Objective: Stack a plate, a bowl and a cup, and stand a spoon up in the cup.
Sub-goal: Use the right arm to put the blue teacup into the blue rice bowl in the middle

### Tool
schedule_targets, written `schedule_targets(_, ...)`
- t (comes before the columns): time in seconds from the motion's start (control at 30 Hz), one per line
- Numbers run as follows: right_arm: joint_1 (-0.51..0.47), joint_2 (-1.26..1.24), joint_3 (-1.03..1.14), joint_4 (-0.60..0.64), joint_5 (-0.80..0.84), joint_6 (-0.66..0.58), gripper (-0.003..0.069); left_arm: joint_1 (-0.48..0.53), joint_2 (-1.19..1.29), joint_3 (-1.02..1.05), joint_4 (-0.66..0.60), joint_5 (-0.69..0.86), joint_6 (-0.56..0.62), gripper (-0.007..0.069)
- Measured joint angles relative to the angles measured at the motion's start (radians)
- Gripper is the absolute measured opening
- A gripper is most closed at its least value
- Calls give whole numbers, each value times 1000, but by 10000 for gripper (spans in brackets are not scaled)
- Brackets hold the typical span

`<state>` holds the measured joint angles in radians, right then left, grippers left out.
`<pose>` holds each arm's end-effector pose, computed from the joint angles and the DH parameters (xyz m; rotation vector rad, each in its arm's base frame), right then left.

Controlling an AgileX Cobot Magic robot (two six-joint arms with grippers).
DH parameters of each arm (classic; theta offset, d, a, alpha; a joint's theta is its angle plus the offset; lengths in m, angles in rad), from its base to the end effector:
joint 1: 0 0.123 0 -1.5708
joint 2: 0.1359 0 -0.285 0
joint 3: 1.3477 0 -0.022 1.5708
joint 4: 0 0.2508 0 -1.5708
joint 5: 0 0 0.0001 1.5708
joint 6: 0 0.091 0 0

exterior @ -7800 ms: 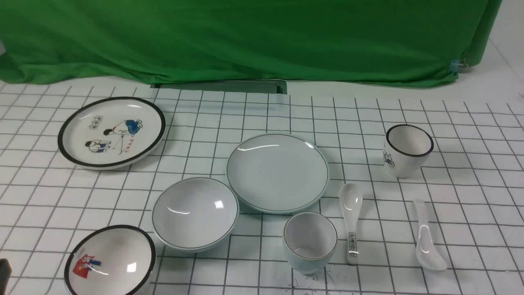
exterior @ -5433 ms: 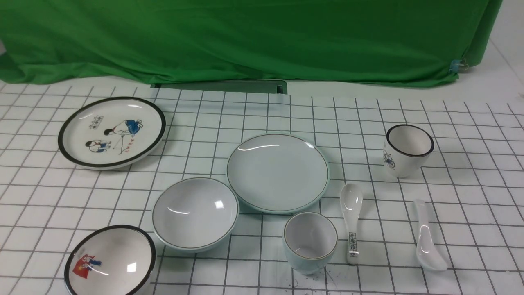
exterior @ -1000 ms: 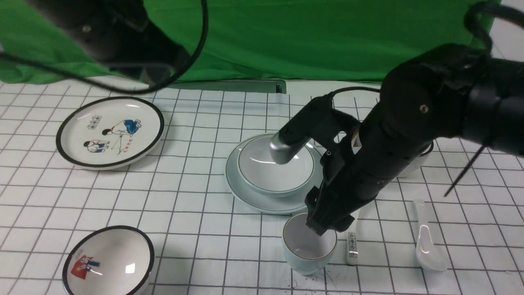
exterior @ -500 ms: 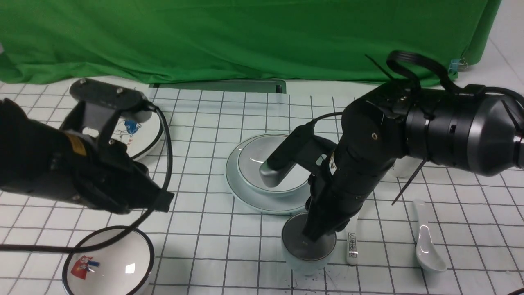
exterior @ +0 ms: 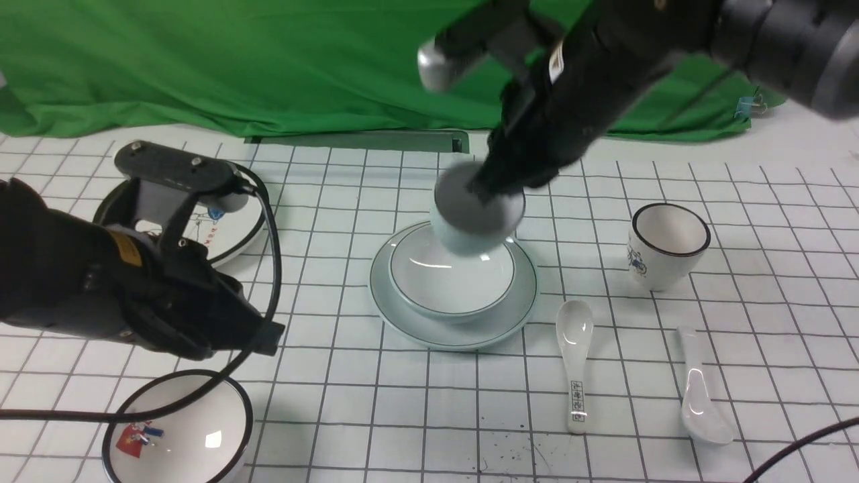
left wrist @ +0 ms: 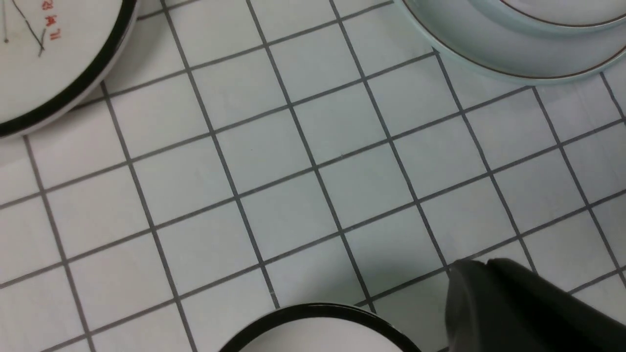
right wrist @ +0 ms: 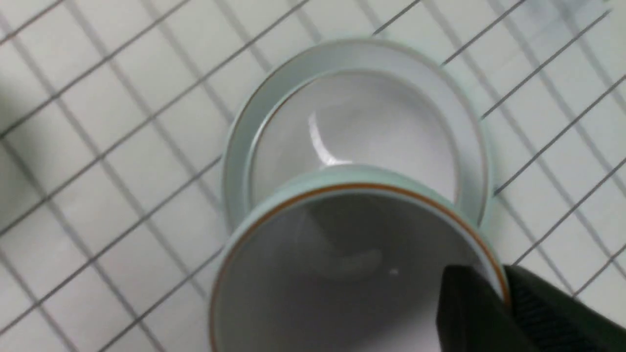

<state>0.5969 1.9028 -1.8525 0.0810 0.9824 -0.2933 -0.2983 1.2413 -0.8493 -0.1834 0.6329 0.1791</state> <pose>0.3535 0.2476 0.3350 -1.0613 2.2928 0.2258 0.2313 -0.0814 0.2758 0.4553 2.4681 -0.2457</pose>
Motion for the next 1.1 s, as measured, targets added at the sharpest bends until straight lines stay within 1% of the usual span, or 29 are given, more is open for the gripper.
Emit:
schedule_targets(0.13,-24,148,-131,-1,49,24,71,0,0,0,0,-1,0,-36)
schedule_targets(0.23,-25,240,-179,12,79,34,71,0,0,1,0,-1,0,-36)
schedule_targets(0.37,-25,304,-197,23,84,34,71,0,0,1,0,-2,0,-36)
schedule_targets(0.63,-30,324,-204,26,75,43,80,0,0,1,0,-27,0,-36)
schedule_targets(0.7,-30,324,-205,26,76,52,143,0,0,1,0,-38,0,-36)
schedule_targets(0.8,-30,323,-233,21,128,60,318,0,0,1,0,-40,0,-36)
schedule_targets(0.83,-30,322,-233,21,134,60,331,0,0,1,0,-41,0,-36)
schedule_targets(0.87,-30,309,-260,13,180,56,435,0,0,1,0,-40,0,-36)
schedule_targets(0.93,-30,268,-273,-6,207,55,510,0,0,1,0,-40,0,-36)
schedule_targets(0.97,-30,237,-274,-18,211,56,539,0,0,1,0,-40,0,-36)
schedule_targets(1.03,-30,202,-274,-23,217,56,552,0,0,1,0,-41,0,-36)
schedule_targets(1.1,-30,73,-235,-31,216,56,566,0,0,1,0,-41,0,-36)
